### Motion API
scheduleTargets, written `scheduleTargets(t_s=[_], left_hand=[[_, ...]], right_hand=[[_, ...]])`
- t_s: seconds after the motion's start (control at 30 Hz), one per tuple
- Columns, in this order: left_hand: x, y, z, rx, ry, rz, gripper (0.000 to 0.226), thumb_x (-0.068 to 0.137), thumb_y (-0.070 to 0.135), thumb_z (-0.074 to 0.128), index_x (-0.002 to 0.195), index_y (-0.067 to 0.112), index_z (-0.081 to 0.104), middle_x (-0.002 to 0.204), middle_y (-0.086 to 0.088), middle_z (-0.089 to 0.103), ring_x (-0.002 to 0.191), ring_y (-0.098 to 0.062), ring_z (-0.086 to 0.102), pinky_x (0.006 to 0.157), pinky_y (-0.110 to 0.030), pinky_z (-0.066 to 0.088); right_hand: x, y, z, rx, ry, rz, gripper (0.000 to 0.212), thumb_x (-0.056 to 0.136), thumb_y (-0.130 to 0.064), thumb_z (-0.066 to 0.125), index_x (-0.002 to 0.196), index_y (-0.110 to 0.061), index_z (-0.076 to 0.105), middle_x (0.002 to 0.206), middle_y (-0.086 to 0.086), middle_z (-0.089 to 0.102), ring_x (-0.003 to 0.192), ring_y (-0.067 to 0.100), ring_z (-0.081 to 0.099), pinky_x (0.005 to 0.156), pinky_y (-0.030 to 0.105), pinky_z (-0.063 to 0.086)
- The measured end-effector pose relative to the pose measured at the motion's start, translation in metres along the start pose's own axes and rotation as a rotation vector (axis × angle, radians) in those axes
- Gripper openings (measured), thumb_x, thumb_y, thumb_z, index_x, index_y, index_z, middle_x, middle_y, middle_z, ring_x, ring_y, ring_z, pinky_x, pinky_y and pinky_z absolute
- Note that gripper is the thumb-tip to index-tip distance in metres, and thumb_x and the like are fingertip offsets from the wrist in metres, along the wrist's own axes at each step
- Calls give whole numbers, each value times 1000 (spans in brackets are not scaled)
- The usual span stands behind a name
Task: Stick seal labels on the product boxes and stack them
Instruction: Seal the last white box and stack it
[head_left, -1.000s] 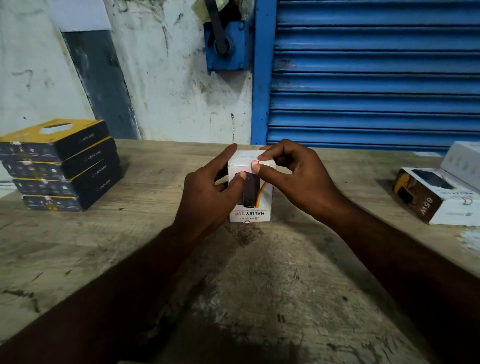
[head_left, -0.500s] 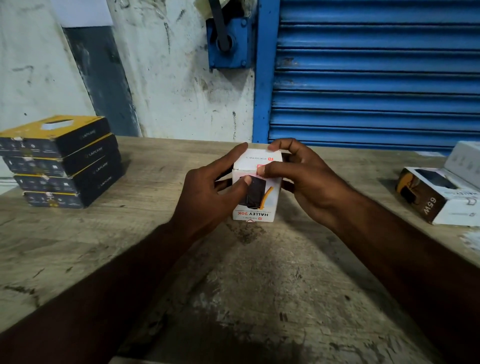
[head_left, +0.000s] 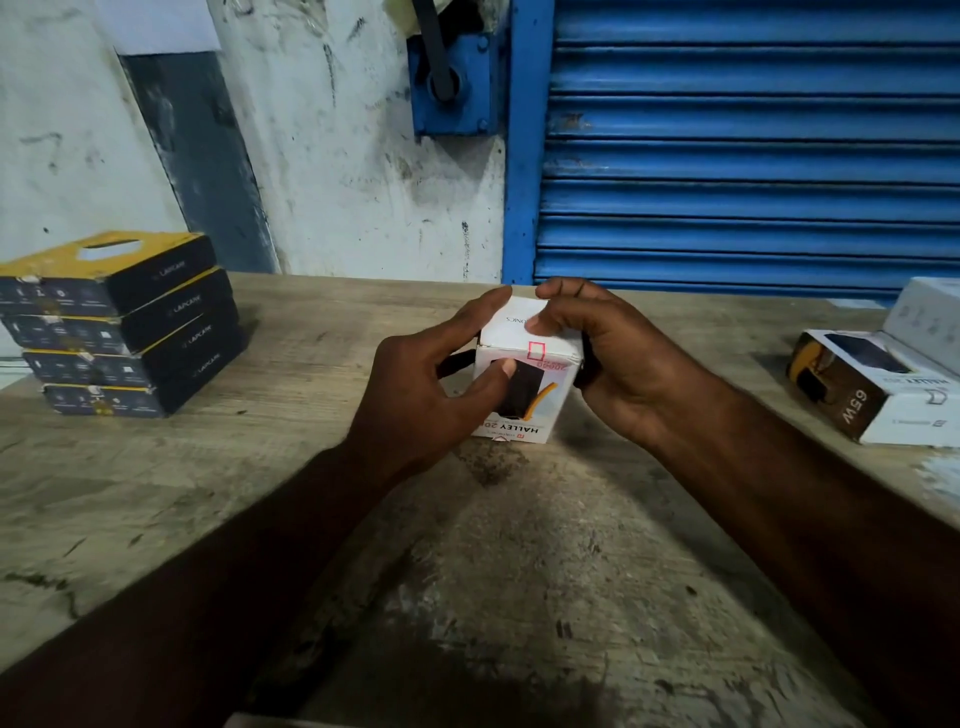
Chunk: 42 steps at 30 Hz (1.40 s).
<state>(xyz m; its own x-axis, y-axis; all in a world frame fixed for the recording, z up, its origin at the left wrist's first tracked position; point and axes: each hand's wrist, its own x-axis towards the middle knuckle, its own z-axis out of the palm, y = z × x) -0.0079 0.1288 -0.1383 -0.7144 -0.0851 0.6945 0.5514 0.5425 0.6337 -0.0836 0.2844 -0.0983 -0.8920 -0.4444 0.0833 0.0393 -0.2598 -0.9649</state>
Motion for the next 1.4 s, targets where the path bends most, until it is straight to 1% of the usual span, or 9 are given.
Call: scheduleTargets(t_s=[0.2,0.3,0.43,0.7,0.93,1.03,1.17,1.3,1.4], left_hand=[[1,-4,-1,-28,-4,-60,57,91,7,71,142,20,52,125,21,59,112,15,59,90,-13,52],[1,-5,0,-43,7,-83,55,90,7,71,142,16,54,120,25,60,108,12,63,88,-13,53],[1,-6,-1,-36,15,-72,55,90,8,71,142,15,54,123,20,61,109,9,64,89,-14,53],[0,-1,-1,10,11,11,56,87,19,71,141,15,55,129,5,65,114,1,65,92,-22,56],[0,-4,-2,-14,28,-21,56,89,15,75,142,12,56,128,-1,68,115,-3,65,92,-29,58],[-1,-7,-3,-34,41,-46,54,89,9,74,140,10,57,130,-1,67,117,-4,65,92,-30,58],[-1,-8,-3,-62,42,-61,54,88,8,74,140,11,58,131,0,67,118,-5,64,92,-28,58],[-1,-6,-3,-59,39,-46,54,88,9,74,139,10,58,132,0,66,118,-3,64,91,-24,57],[-2,-6,-3,-47,34,-38,54,88,10,75,139,10,58,131,0,66,117,-1,64,91,-22,56]], right_hand=[[-1,2,-4,13,-52,-8,13,85,-9,68,86,-22,65,77,-4,69,79,14,63,77,29,47],[-4,3,-7,-85,-148,-2,34,69,-21,77,100,-21,63,87,-4,72,82,11,66,79,28,49],[-4,4,-7,-126,-100,-6,35,80,-8,76,110,-20,64,98,1,73,89,15,69,85,32,51],[-5,1,0,-82,15,-58,16,88,-8,73,96,-16,63,87,5,72,64,10,70,51,19,51],[-5,1,-3,-134,-67,-46,17,86,-21,73,101,-19,65,85,-4,73,73,8,68,63,20,51],[-6,3,-5,-152,-132,-27,35,82,-11,76,113,-18,61,93,-2,73,86,11,69,72,24,53],[-4,3,-4,-113,-102,-16,32,84,-2,72,111,-18,62,88,-3,73,79,10,70,66,22,53],[-1,3,-4,-109,-86,-7,31,83,-1,71,107,-19,63,86,-1,74,83,18,68,83,35,50],[-1,3,-4,-118,-60,-21,18,90,-6,67,98,-21,63,82,-1,72,74,14,65,71,29,49]])
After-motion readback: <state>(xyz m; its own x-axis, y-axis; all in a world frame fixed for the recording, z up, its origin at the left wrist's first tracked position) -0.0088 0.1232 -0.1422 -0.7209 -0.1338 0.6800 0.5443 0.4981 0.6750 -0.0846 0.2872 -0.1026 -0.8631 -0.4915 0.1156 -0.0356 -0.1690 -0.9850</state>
